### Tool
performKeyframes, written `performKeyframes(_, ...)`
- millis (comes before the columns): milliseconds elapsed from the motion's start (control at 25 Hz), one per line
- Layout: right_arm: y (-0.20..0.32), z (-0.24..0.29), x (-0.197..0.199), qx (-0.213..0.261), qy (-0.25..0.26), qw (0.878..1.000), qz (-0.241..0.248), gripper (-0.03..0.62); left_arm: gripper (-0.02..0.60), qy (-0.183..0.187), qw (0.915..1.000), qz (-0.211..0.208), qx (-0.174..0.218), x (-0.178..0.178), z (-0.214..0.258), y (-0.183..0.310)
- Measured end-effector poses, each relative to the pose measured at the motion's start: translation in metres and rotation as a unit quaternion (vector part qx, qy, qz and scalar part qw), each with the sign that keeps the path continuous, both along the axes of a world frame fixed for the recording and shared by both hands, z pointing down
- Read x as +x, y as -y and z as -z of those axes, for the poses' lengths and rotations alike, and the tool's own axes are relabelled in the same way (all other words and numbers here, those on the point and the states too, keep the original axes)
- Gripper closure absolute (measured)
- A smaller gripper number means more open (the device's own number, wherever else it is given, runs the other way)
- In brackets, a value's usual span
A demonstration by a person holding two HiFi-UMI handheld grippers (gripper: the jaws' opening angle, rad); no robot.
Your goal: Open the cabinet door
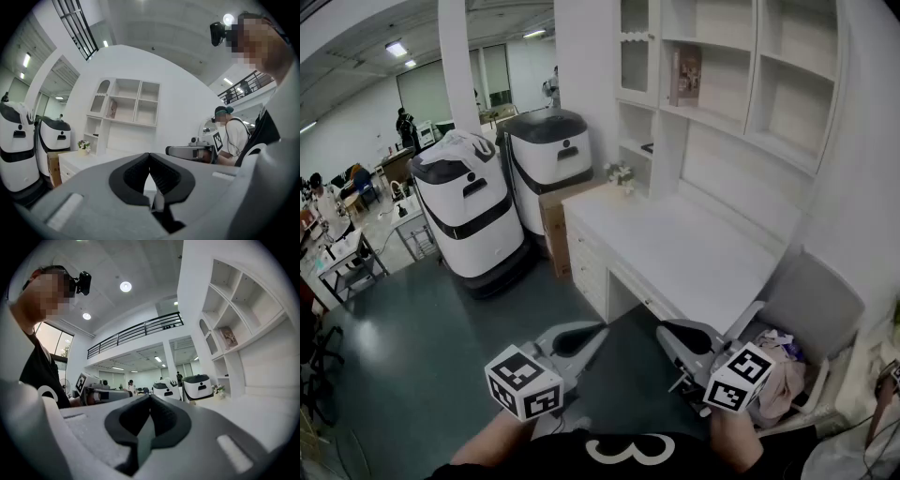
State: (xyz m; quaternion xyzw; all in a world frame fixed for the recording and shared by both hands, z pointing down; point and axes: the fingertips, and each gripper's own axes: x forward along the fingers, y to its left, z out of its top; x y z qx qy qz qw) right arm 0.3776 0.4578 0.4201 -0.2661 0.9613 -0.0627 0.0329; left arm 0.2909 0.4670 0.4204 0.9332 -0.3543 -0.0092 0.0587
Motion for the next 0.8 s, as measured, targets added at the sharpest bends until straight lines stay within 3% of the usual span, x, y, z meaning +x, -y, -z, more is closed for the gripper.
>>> performKeyframes(440,0.023,-0.014,0.003,-0.018,0.01,1.0,0.007,0.592,0.581,-0.01,0.9999,0.002,-0.013,-0.001,-0.009,0.02)
performKeyframes(800,0.077,-0.029,-0.012,-0.036,0.01,0.999,0.002,0.592,0.581,-0.016,0.9997,-0.002,-0.017,-0.016,-0.021,0.07)
